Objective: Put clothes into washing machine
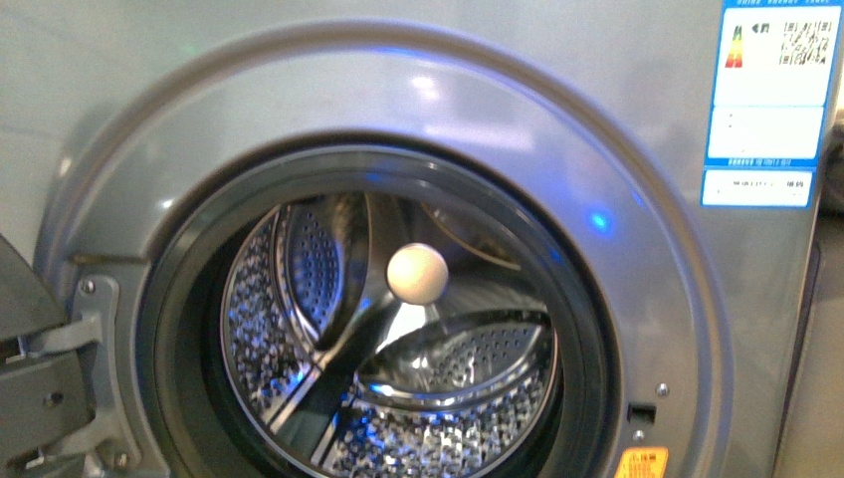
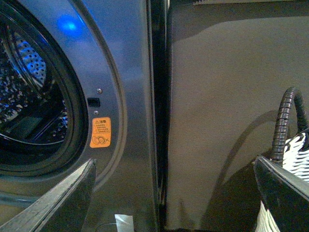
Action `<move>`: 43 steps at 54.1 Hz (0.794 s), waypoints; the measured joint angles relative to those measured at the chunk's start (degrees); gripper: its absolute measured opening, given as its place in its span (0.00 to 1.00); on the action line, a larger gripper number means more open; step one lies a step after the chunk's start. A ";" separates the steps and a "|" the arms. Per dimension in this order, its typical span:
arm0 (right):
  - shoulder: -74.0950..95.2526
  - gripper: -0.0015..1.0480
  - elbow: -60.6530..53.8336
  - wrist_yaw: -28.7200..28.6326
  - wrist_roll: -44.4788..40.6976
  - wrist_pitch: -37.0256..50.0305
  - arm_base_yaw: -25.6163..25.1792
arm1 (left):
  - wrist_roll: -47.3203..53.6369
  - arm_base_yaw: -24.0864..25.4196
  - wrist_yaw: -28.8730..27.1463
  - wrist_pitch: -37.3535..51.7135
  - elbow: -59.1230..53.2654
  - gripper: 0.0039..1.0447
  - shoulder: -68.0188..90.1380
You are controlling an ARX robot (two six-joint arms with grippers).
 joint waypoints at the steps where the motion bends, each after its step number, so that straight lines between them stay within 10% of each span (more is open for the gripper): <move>1: 0.00 0.93 0.00 0.00 0.00 0.00 0.00 | 0.00 0.00 0.00 0.00 0.00 0.94 0.00; 43: 0.00 0.93 0.00 0.00 0.00 0.00 0.00 | 0.00 0.00 0.00 0.00 0.00 0.94 0.00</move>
